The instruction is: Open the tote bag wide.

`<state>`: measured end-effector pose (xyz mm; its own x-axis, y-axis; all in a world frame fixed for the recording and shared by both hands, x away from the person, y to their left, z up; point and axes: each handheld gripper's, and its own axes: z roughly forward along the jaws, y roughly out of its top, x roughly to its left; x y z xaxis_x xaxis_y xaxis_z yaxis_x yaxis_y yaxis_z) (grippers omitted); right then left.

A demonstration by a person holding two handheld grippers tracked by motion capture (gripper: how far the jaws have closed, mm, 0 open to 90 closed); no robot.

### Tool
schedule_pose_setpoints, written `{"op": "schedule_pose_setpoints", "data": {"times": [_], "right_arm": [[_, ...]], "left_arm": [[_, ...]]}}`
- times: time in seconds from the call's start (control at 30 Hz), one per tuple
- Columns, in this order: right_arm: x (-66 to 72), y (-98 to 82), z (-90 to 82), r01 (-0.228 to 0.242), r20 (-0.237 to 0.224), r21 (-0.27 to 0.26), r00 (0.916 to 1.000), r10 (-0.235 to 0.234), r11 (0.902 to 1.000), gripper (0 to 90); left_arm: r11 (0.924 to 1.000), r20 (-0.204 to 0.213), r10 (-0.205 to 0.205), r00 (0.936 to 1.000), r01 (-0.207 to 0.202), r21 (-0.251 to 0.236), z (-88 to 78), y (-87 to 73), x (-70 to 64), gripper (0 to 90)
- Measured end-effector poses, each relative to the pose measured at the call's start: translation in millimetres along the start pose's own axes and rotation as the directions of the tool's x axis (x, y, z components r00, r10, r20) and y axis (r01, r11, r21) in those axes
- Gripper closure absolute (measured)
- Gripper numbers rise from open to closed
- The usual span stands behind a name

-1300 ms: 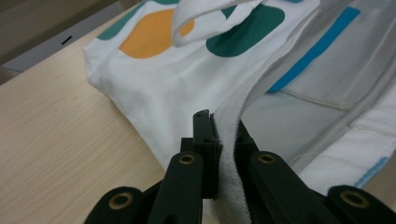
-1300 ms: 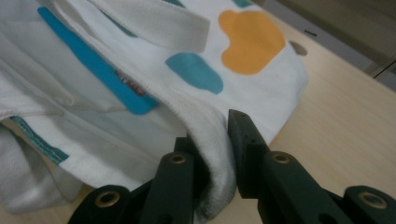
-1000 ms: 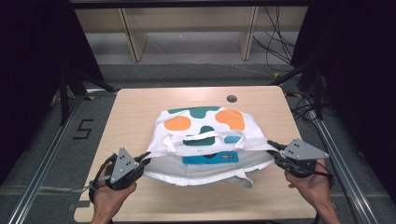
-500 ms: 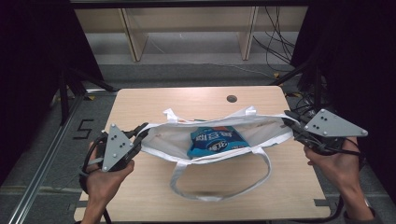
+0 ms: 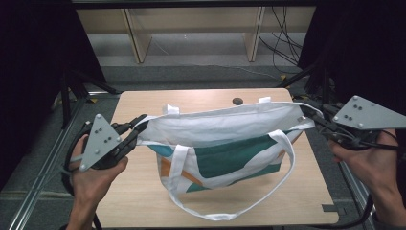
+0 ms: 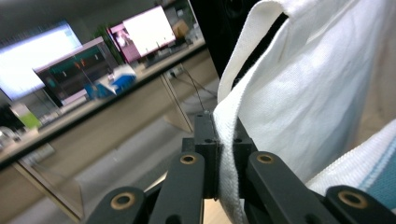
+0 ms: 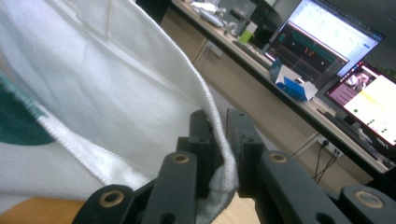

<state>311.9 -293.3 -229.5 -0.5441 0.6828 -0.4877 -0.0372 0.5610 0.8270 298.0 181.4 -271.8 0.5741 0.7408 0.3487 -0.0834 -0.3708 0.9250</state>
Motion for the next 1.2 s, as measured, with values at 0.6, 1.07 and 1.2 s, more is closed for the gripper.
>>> {"op": "schedule_pose_setpoints", "data": {"times": [0.6, 1.07, 1.2], "right_arm": [[12.8, -55.8, 43.8, -0.056, -0.062, 0.122, 0.9961, 0.064, 0.9909, 81.2], [24.3, -100.9, 59.0, -0.161, -0.026, 0.118, 0.986, 0.165, 0.9799, 81.1], [23.9, -106.1, 61.8, -0.145, -0.03, 0.127, 0.9883, 0.149, 0.9813, 81.1]], "left_arm": [[0.9764, 0.097, -0.175, 0.9799, 0.16, 0.146, 35.4, -71.0, -10.6, 85.1], [0.9578, 0.105, -0.182, 0.9777, 0.152, 0.244, 62.1, -101.1, -23.1, 84.0], [0.9493, 0.114, -0.19, 0.9751, 0.153, 0.275, 66.1, -113.8, -30.4, 83.6]]}}
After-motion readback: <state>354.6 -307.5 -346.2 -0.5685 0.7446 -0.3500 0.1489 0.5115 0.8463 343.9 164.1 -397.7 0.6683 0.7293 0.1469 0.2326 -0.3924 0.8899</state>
